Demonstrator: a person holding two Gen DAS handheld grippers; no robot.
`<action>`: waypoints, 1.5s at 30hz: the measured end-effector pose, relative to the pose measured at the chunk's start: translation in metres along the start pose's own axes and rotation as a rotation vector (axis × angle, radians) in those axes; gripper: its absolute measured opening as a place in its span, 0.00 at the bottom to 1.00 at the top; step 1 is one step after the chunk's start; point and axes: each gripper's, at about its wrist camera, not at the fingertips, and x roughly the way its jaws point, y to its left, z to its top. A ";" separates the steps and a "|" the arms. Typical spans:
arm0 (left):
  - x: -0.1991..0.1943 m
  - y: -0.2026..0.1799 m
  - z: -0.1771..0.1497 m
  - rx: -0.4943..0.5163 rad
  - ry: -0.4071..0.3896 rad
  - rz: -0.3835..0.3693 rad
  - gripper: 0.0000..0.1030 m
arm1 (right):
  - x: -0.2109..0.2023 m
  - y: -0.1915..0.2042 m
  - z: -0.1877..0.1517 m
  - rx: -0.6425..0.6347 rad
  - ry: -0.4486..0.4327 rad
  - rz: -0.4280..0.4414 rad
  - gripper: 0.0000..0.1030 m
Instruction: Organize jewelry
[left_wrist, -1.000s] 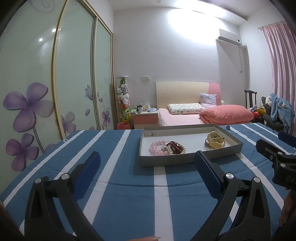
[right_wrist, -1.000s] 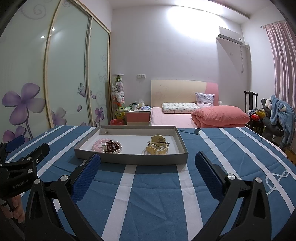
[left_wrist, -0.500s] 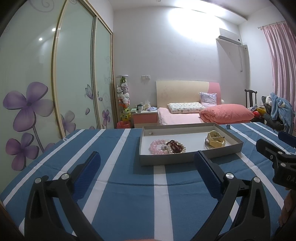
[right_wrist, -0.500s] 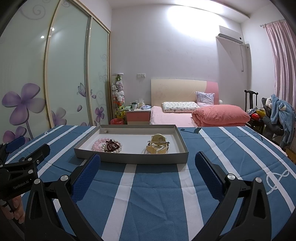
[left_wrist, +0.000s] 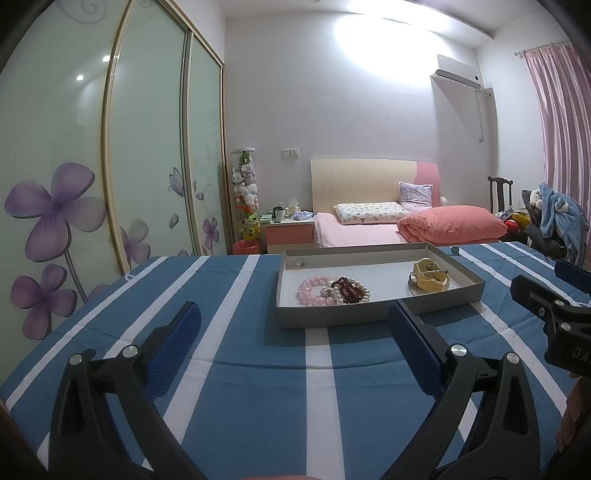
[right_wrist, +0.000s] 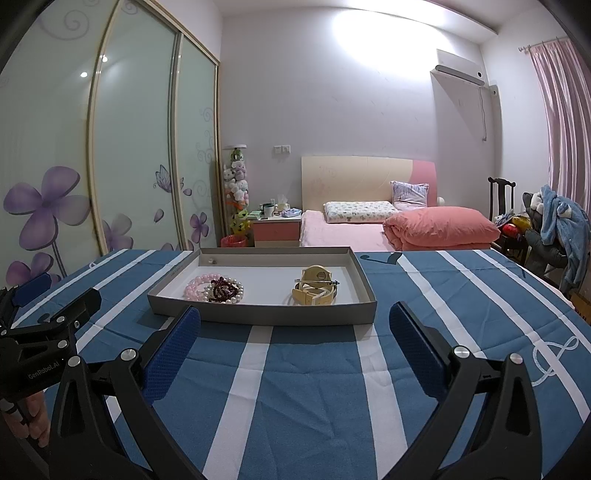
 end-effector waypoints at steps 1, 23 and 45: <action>0.000 0.000 0.000 0.000 0.000 0.000 0.96 | 0.000 0.000 0.000 0.000 0.000 0.000 0.98; 0.001 -0.001 0.000 0.000 0.001 0.000 0.96 | 0.001 0.004 -0.003 0.004 0.004 0.000 0.98; 0.001 0.000 0.001 -0.009 0.004 0.000 0.96 | 0.001 0.003 -0.002 0.006 0.005 0.001 0.98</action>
